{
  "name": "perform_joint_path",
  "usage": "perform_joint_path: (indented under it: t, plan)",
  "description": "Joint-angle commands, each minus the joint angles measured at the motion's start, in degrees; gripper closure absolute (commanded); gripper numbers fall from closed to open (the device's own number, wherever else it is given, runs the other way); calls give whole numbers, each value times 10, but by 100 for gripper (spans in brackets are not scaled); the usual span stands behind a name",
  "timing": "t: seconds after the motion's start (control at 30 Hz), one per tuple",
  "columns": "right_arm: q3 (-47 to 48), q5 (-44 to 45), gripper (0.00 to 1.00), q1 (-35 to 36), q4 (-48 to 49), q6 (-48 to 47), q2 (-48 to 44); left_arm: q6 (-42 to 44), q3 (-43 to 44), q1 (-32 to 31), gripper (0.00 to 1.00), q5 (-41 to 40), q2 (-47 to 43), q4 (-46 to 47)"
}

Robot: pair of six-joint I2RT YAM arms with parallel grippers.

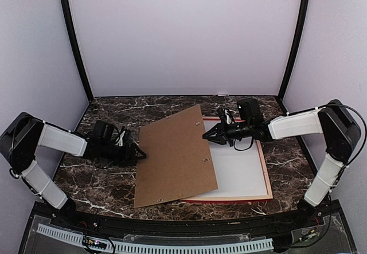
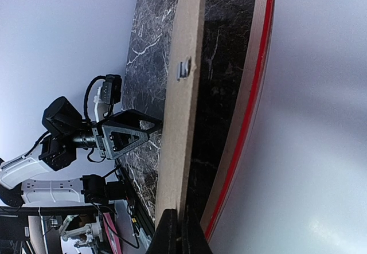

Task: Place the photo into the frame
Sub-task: Pick up the backboard from the center of the board.

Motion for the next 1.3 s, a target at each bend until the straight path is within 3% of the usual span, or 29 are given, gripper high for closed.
perform_joint_path:
  t: [0.0, 0.3, 0.63, 0.77, 1.0, 1.27]
  plan:
    - [4, 12, 95, 0, 3, -38, -4, -11, 1, -21, 32, -1, 33, -17]
    - [16, 7, 84, 8, -19, -53, 8, -11, 8, -32, 33, -9, 40, -12]
    - [33, -7, 81, 15, -34, -64, 32, -2, 9, -35, 34, -13, 43, -12]
    - [35, -9, 84, 15, -31, -61, 36, -1, 8, -36, 34, -14, 41, -11]
    - [41, -9, 99, 14, -47, -71, 30, 9, 11, -36, 34, -25, 32, -23]
    - [9, -49, 100, -8, -2, -41, -30, 42, 28, -36, 30, -62, -38, -63]
